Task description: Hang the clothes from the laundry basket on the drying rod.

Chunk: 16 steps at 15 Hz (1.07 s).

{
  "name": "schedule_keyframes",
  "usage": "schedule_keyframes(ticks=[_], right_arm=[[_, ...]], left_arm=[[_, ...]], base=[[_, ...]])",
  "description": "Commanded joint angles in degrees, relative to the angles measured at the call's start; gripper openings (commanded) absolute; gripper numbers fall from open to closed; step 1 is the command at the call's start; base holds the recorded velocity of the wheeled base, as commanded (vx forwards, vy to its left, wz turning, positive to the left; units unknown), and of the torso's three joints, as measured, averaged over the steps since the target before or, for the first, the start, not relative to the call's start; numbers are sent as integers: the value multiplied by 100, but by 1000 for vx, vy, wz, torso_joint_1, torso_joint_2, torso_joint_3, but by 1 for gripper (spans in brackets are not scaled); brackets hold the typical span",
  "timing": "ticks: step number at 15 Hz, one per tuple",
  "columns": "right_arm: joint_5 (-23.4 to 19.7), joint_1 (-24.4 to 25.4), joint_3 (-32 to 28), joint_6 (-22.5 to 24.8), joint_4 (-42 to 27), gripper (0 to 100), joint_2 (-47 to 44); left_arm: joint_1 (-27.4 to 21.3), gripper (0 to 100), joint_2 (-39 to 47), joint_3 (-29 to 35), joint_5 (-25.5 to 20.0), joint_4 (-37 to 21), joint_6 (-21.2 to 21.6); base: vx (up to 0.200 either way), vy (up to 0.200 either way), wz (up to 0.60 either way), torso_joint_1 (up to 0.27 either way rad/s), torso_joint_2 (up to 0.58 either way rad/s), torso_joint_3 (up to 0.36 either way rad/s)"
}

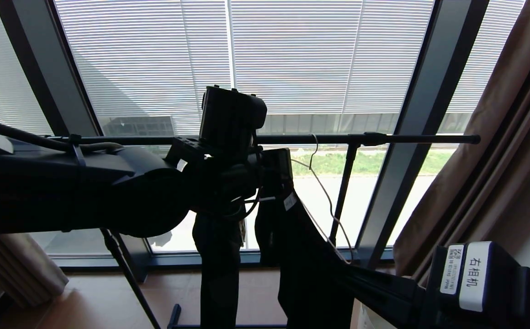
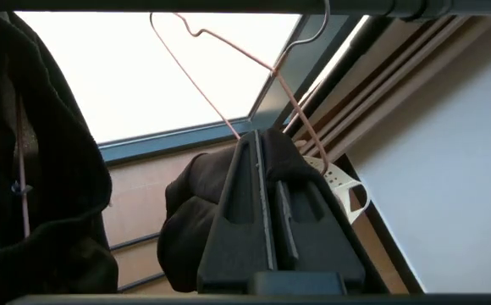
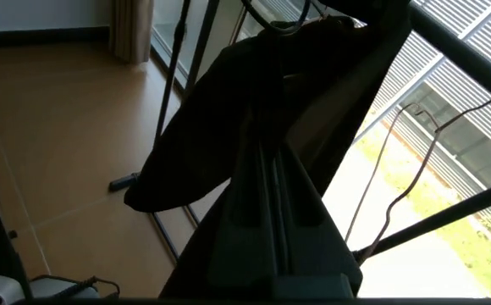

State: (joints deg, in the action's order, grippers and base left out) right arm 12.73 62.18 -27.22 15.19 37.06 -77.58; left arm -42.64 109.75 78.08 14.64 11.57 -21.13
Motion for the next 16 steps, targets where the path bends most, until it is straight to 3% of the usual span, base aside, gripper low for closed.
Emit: schedule_keyframes(ticks=[1, 3, 5, 6, 9, 12, 16], right_arm=[[28, 13, -29, -16, 3, 0, -82], [72, -31, -20, -16, -6, 0, -73], [230, -453, -2, 10, -67, 0, -73], [283, -980, -64, 125, -76, 0, -161], [599, -1376, -169, 353, -58, 0, -293], [819, -1481, -925, 327, -23, 0, -882], [1118, -1674, -2411, 28, 3, 0, -2297]], left_arm=[[-7, 0, -77, -74, 4, -6, -6], [-7, 0, -253, -214, 4, -6, 3], [10, 0, -666, -601, 4, -23, 65], [54, 0, -1061, -1067, 4, -129, 241], [81, 0, -1632, -1832, -5, -313, 258], [-95, 0, -2019, -2456, -5, -322, 355], [-974, 0, -2336, -3159, -14, -304, 126]], base=[[0, 0, 0, 0, 0, 0], [0, 0, 0, 0, 0, 0], [0, 0, 0, 0, 0, 0], [0, 0, 0, 0, 0, 0], [0, 0, 0, 0, 0, 0], [0, 0, 0, 0, 0, 0], [0, 0, 0, 0, 0, 0]])
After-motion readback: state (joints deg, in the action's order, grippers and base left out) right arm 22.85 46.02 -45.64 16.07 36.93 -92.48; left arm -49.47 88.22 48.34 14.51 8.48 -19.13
